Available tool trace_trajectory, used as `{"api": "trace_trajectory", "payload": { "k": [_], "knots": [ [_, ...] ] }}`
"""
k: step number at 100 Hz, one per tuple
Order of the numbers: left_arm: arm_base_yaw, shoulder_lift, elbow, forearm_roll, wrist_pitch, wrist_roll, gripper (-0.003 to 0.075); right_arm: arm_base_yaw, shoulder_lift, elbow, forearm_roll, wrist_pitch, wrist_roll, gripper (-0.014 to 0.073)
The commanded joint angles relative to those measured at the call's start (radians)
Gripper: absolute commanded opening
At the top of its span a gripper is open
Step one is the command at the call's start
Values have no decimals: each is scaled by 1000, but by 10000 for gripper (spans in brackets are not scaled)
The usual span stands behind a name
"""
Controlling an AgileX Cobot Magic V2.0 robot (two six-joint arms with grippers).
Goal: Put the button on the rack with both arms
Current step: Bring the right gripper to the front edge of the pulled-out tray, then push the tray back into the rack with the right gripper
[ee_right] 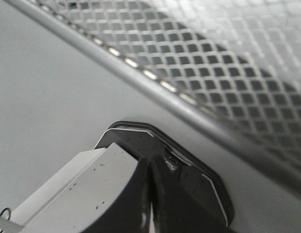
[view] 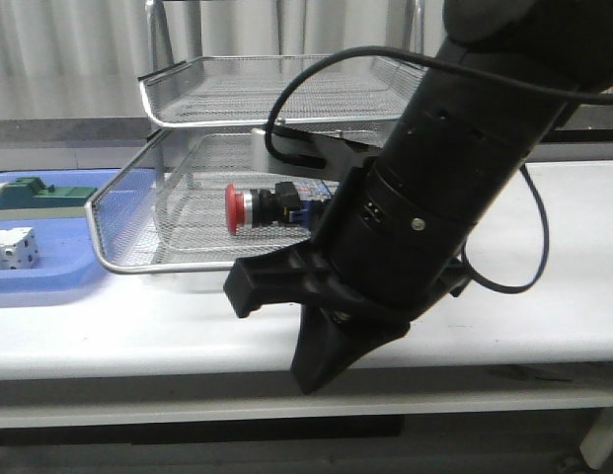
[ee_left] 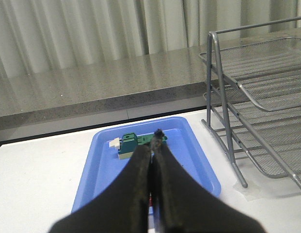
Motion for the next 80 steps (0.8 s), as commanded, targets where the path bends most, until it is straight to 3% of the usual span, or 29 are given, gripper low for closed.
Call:
{"api": "trace_trajectory", "payload": {
  "k": [1,34,80],
  "knots": [
    [1,7,-27,-10,-85,-11,-20,2,-17,-59,-33,-56,-15,-66],
    [1,7,-27,-10,-85,-11,-20,-10,34,-166,-184,-158,-15,-66],
    [1,7,-27,-10,-85,-11,-20,-117,130,-322,-350,-217,-15,-66]
  ]
}}
